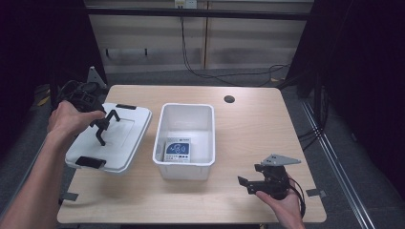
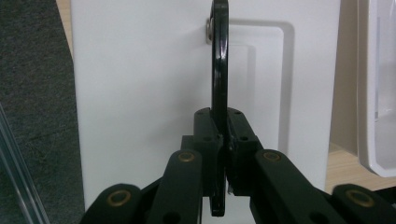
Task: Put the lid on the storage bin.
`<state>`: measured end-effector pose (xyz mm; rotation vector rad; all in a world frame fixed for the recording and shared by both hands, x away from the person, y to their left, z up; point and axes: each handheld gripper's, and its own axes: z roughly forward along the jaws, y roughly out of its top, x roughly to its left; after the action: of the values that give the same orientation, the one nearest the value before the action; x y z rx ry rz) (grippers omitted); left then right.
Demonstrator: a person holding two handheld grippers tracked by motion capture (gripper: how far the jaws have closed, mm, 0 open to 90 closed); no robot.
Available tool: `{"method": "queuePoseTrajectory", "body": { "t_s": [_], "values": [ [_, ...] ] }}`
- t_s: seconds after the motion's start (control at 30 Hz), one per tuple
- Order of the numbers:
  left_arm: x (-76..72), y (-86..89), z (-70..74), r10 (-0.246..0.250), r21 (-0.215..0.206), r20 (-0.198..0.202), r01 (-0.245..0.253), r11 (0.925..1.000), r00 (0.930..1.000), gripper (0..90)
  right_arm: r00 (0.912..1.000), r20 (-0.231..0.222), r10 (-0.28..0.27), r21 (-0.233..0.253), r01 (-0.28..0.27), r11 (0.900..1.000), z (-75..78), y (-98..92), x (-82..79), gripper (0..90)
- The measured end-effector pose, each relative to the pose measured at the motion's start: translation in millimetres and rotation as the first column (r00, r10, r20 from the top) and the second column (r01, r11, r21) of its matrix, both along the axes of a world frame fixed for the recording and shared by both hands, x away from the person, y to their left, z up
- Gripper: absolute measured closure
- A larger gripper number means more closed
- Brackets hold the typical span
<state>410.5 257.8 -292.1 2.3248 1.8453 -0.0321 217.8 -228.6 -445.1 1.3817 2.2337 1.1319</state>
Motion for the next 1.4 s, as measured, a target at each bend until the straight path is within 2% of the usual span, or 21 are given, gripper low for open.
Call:
{"method": "queuePoseTrajectory", "body": {
  "t_s": [0.17,0.43,0.47,0.6,0.63,0.77,0.83,0.97,1.0,1.07,1.27,1.4],
  "values": [
    [-0.8,0.7,7.2,0.011,-0.004,0.013,-0.011,0.9999,0.9999,85.0,1.0,-0.001,-0.001,0.001,0.001,1.0,-0.1,0.5,0.2,19.1],
    [-0.8,-7.8,19.0,-0.006,-0.017,0.032,0.006,0.9998,0.9995,85.0,1.0,0.0,0.003,0.0,-0.003,1.0,-0.4,0.8,0.5,19.1],
    [-0.9,-10.2,23.2,0.009,-0.022,0.043,-0.008,0.9997,0.999,85.0,1.0,-0.001,0.001,0.0,-0.001,1.0,-0.5,0.9,0.5,19.1],
    [-1.0,-12.6,30.3,0.015,-0.022,0.054,-0.013,0.9997,0.9984,85.1,1.0,-0.002,0.003,0.0,-0.003,1.0,-0.4,1.2,0.5,19.1],
    [-1.4,-14.6,34.6,0.016,-0.03,0.06,-0.014,0.9994,0.998,85.0,1.0,-0.001,0.004,0.0,-0.004,1.0,-0.4,1.2,0.4,19.1],
    [-1.8,-21.1,38.3,0.011,-0.006,0.076,-0.011,0.9999,0.9971,85.0,1.0,-0.002,0.005,0.001,-0.005,1.0,-0.4,1.3,0.4,19.1],
    [-0.8,-26.2,39.9,0.02,-0.023,0.071,-0.019,0.9996,0.9972,85.0,1.0,-0.003,0.006,-0.001,-0.006,1.0,-0.3,1.5,0.2,19.1],
    [-1.1,-34.0,43.7,0.03,-0.028,0.085,-0.027,0.9992,0.996,85.0,0.9999,-0.004,0.009,-0.003,-0.009,1.0,-0.6,1.6,0.5,19.1],
    [-1.3,-37.9,46.2,0.052,-0.047,0.106,-0.047,0.9978,0.9929,85.1,0.9999,-0.005,0.009,-0.003,-0.009,1.0,-0.6,1.6,0.5,19.1],
    [-1.5,-42.2,49.6,0.059,-0.062,0.117,-0.052,0.9967,0.9913,85.1,0.9999,-0.007,0.011,-0.002,-0.011,1.0,-0.5,1.8,0.3,19.1],
    [-1.9,-51.9,57.3,0.045,-0.066,0.114,-0.038,0.9971,0.9925,85.1,0.9999,-0.006,0.009,-0.002,-0.009,1.0,-0.6,1.6,0.2,19.1],
    [-1.9,-61.2,60.3,0.065,-0.067,0.119,-0.057,0.9961,0.9908,85.1,0.9999,-0.01,0.01,-0.003,-0.01,1.0,-0.5,2.1,0.1,19.1]
  ]
}}
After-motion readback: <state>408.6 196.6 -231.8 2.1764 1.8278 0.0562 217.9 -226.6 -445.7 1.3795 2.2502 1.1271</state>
